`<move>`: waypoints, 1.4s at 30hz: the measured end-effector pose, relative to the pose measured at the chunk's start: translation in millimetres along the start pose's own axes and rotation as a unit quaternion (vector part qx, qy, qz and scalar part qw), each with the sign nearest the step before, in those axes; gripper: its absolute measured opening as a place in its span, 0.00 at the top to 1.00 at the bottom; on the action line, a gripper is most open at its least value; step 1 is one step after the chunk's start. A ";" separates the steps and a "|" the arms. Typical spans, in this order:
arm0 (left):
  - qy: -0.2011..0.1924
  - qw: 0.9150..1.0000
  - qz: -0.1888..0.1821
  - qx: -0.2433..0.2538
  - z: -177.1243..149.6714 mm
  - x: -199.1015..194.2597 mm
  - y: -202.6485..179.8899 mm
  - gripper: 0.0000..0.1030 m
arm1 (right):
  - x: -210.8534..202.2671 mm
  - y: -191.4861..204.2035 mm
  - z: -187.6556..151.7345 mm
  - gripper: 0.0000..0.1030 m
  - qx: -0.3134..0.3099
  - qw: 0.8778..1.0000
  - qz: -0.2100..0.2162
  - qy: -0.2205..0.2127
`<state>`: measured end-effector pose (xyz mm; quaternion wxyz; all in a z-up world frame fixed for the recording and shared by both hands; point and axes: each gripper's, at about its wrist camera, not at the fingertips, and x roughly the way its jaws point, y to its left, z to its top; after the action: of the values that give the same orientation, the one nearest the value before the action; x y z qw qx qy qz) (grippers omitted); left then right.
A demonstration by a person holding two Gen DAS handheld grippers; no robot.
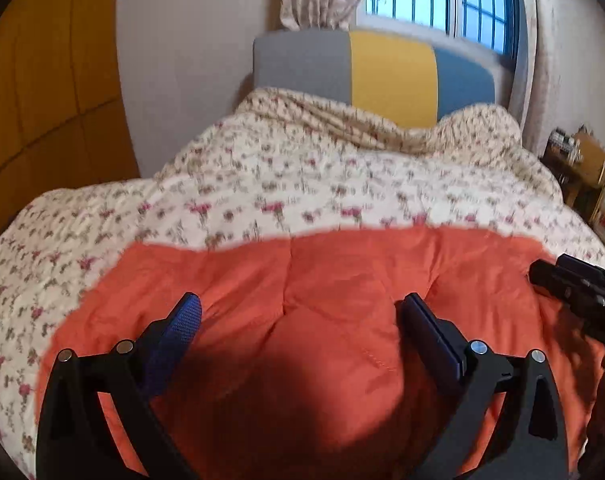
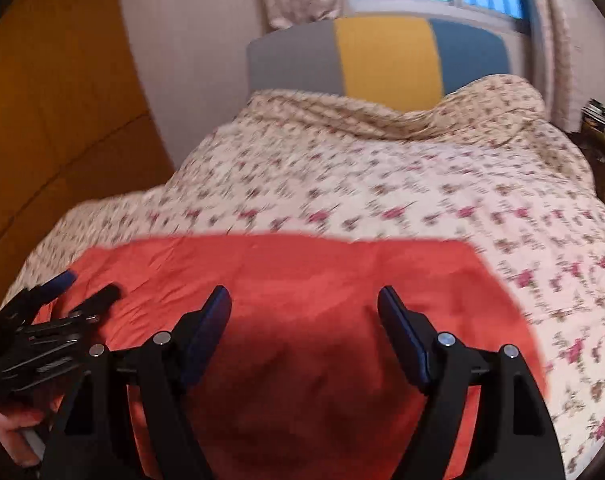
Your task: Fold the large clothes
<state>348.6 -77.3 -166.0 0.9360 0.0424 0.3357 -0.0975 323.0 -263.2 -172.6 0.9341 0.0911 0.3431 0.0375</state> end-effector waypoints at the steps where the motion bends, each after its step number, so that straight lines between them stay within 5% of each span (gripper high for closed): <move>1: -0.005 1.000 0.002 0.002 -2.9 2.4 -0.6 0.03 | 8.4 5.9 -3.9 0.25 -0.010 1.000 -0.009 0.004; 8: -0.016 1.000 -0.020 -0.009 -17.8 16.1 6.0 0.03 | 36.1 10.6 -19.6 0.21 -0.013 0.999 -0.035 -0.009; 21: 0.004 1.000 0.013 0.017 -20.5 32.9 -5.0 0.03 | 54.6 15.7 -26.9 0.20 -0.027 0.998 -0.055 -0.001; 29: 0.011 1.000 0.005 0.026 -23.2 1.1 0.6 0.03 | 34.9 20.2 -27.6 0.14 -0.031 0.997 -0.068 0.001; 42: 0.007 0.993 0.001 -0.114 -80.1 -61.0 66.2 0.03 | -36.5 38.0 -61.2 0.14 -0.001 0.999 -0.052 -0.013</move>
<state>266.8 8.4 -187.9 0.9326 -0.0632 0.3508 -0.0573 255.3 -221.9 -187.8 0.9393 0.0723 0.3351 -0.0120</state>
